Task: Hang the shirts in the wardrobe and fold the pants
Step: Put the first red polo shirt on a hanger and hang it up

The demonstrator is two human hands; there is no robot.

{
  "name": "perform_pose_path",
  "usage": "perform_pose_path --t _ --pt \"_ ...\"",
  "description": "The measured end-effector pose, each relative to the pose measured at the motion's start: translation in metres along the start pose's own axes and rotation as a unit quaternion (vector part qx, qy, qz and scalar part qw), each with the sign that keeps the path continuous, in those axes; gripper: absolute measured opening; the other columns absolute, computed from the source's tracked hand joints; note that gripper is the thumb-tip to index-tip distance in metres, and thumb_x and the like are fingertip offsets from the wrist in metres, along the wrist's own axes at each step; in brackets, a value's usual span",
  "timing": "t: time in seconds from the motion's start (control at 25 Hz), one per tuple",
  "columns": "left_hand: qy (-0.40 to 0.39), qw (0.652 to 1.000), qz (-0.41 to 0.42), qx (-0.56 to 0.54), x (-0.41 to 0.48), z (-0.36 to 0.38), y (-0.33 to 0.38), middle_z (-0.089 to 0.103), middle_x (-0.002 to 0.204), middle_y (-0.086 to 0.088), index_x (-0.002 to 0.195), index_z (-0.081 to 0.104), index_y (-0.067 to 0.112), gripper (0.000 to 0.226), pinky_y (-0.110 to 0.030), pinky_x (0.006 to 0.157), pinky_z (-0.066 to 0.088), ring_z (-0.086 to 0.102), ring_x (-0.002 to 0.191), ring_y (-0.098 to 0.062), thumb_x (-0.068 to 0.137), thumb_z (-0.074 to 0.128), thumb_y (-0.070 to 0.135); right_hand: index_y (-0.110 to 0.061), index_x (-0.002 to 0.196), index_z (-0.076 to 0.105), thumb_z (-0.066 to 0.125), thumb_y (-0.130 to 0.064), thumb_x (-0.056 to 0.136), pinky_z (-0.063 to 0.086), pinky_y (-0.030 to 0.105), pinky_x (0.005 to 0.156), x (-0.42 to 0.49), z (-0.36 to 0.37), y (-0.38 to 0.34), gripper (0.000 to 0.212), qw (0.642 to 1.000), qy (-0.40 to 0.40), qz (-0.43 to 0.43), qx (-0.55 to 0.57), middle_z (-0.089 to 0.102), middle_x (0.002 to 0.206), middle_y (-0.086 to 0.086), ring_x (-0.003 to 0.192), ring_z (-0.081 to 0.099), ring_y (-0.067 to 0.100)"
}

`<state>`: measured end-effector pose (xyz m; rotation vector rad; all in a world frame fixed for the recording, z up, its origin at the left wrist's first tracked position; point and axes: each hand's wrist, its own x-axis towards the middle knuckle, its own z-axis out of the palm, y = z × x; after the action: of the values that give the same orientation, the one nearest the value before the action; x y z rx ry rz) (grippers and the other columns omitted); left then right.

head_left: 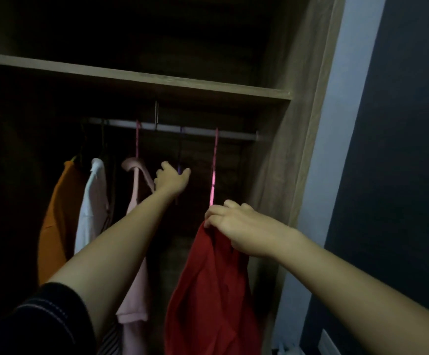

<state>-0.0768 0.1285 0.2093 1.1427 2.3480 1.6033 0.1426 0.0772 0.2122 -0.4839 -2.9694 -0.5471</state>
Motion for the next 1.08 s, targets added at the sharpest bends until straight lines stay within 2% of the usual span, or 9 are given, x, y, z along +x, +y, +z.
perform_pose_path --t 0.12,0.28,0.44,0.56,0.64,0.76,0.88,0.96,1.08 --pt "0.016 0.999 -0.035 0.016 0.015 0.012 0.003 0.045 0.135 -0.027 0.137 0.029 -0.001 0.053 -0.043 0.094 0.043 0.048 0.120 -0.043 0.093 0.050 0.019 -0.015 0.132 0.044 0.043 0.000 0.085 0.042 0.042 0.084 -0.005 0.008 0.008 0.049 1.000 0.008 -0.008 -0.006 0.039 0.136 0.000 0.109 0.039 0.023" --pt "0.071 0.995 -0.047 0.051 0.020 0.017 0.011 0.056 0.123 -0.030 0.119 0.052 -0.006 0.034 -0.044 0.081 0.048 0.053 0.113 -0.046 0.093 0.039 0.012 -0.012 0.133 0.043 0.040 0.001 0.086 0.042 0.044 0.087 -0.007 0.011 0.009 0.049 1.000 0.028 -0.006 0.006 0.037 0.137 0.002 0.112 0.039 0.025" --pt "0.091 0.995 -0.032 -0.002 0.001 0.002 0.019 0.051 0.128 -0.030 0.124 0.043 -0.003 0.035 -0.043 0.095 0.039 0.047 0.120 -0.045 0.098 0.032 0.017 -0.014 0.133 0.043 0.041 0.002 0.085 0.042 0.043 0.087 -0.003 0.017 0.003 0.051 0.998 0.054 -0.009 0.032 0.038 0.137 0.000 0.112 0.039 0.024" --pt "0.080 0.994 -0.031 -0.062 -0.048 -0.001 -0.005 0.055 0.123 -0.029 0.117 0.051 -0.003 0.042 -0.038 0.092 0.038 0.049 0.116 -0.043 0.100 0.033 0.031 -0.019 0.132 0.045 0.043 0.003 0.082 0.042 0.044 0.090 0.002 0.034 -0.002 0.055 0.995 0.064 -0.001 0.075 0.038 0.138 -0.003 0.114 0.039 0.022" --pt "0.075 0.996 -0.010 -0.051 -0.086 -0.018 -0.039 0.062 0.105 -0.027 0.095 0.059 0.001 0.043 -0.036 0.079 0.038 0.055 0.105 -0.040 0.099 0.035 0.036 -0.019 0.129 0.048 0.044 0.004 0.078 0.045 0.045 0.090 0.011 0.045 -0.013 0.056 0.994 0.049 -0.002 0.097 0.040 0.136 -0.004 0.111 0.041 0.022" --pt "0.095 0.993 0.057 -0.048 -0.126 -0.058 -0.093 0.062 0.072 -0.019 0.068 0.049 0.007 0.042 -0.036 0.064 0.039 0.061 0.078 -0.034 0.098 0.041 0.036 -0.016 0.125 0.052 0.045 0.007 0.072 0.045 0.040 0.092 0.025 0.056 -0.034 0.058 0.991 0.050 -0.007 0.122 0.045 0.132 -0.002 0.105 0.045 0.022" --pt "0.091 0.988 0.115 -0.051 -0.158 -0.110 -0.129 0.063 0.059 -0.003 0.084 0.061 0.011 0.025 -0.022 0.059 0.047 0.060 0.054 -0.007 0.096 0.048 0.028 -0.010 0.126 0.053 0.048 0.010 0.066 0.035 0.029 0.103 0.035 0.053 -0.046 0.063 0.988 0.061 0.007 0.141 0.045 0.133 0.003 0.116 0.047 0.024" --pt "0.093 0.983 0.161 -0.013 -0.172 -0.148 -0.154 0.069 0.068 -0.003 0.103 0.068 0.014 0.023 -0.018 0.058 0.040 0.061 0.064 -0.005 0.094 0.051 0.027 -0.004 0.125 0.053 0.050 0.013 0.060 0.028 0.022 0.108 0.041 0.047 -0.056 0.067 0.975 0.052 0.034 0.212 0.045 0.134 0.009 0.125 0.043 0.023" --pt "0.072 0.979 0.188 -0.028 -0.185 -0.209 -0.195 0.073 0.074 0.000 0.110 0.070 0.019 0.036 -0.017 0.062 0.044 0.064 0.068 -0.007 0.087 0.050 0.038 0.001 0.125 0.052 0.051 0.020 0.059 0.020 0.008 0.101 0.045 0.046 -0.069 0.069 0.949 0.077 0.090 0.294 0.043 0.135 0.014 0.130 0.039 0.022"
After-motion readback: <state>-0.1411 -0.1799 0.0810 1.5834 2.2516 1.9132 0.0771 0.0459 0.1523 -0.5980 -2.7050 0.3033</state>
